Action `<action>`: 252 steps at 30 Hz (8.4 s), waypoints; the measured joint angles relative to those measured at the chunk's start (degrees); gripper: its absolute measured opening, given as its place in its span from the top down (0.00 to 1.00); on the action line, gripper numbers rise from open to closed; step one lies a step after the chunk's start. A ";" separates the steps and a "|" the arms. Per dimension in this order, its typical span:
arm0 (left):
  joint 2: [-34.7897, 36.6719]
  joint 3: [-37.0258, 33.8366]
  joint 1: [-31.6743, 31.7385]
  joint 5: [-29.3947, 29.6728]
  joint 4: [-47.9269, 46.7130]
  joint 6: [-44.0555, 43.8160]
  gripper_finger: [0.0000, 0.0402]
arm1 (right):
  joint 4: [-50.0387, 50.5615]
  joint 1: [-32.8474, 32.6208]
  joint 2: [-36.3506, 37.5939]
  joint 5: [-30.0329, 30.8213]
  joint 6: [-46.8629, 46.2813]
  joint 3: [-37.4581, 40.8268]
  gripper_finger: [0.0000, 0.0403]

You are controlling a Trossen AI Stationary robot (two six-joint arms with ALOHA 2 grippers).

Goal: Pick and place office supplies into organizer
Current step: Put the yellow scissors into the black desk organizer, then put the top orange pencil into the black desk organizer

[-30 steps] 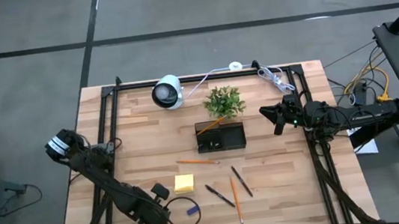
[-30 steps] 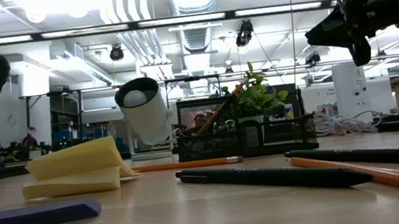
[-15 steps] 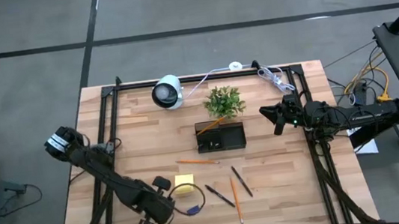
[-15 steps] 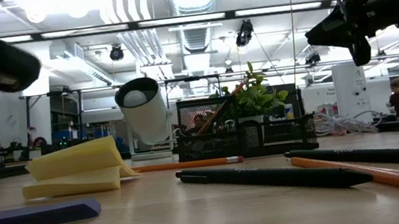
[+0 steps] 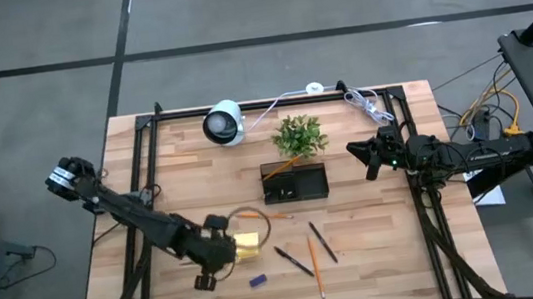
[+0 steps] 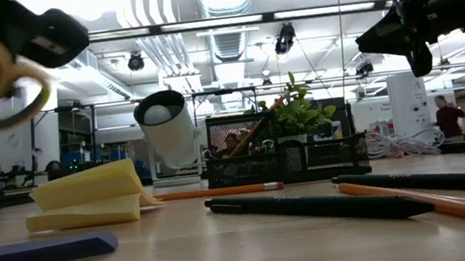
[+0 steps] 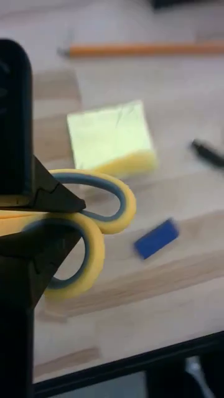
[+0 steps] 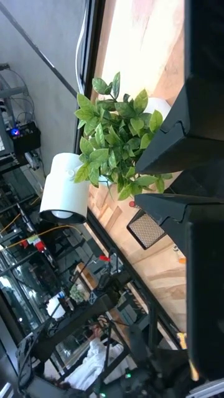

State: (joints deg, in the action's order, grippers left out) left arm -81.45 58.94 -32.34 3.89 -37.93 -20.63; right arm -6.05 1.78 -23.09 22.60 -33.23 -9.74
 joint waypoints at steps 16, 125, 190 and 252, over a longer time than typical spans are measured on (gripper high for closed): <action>7.68 -0.11 10.55 2.68 9.41 0.44 0.97 | -0.03 0.00 0.00 0.01 -0.09 0.00 0.87; -6.82 -1.14 37.86 6.68 62.18 27.60 0.97 | 0.10 0.00 0.00 0.01 -0.24 0.00 0.87; -11.23 -5.77 37.97 5.22 58.86 27.04 0.97 | 0.29 0.00 0.02 0.03 -1.29 0.00 0.87; -5.92 -6.33 34.90 5.08 61.57 26.82 0.77 | 0.27 0.00 0.02 0.01 -1.98 -0.02 0.87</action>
State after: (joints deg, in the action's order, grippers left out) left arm -87.37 52.61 2.56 8.97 23.64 6.18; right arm -5.78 1.78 -23.07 22.61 -35.21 -9.76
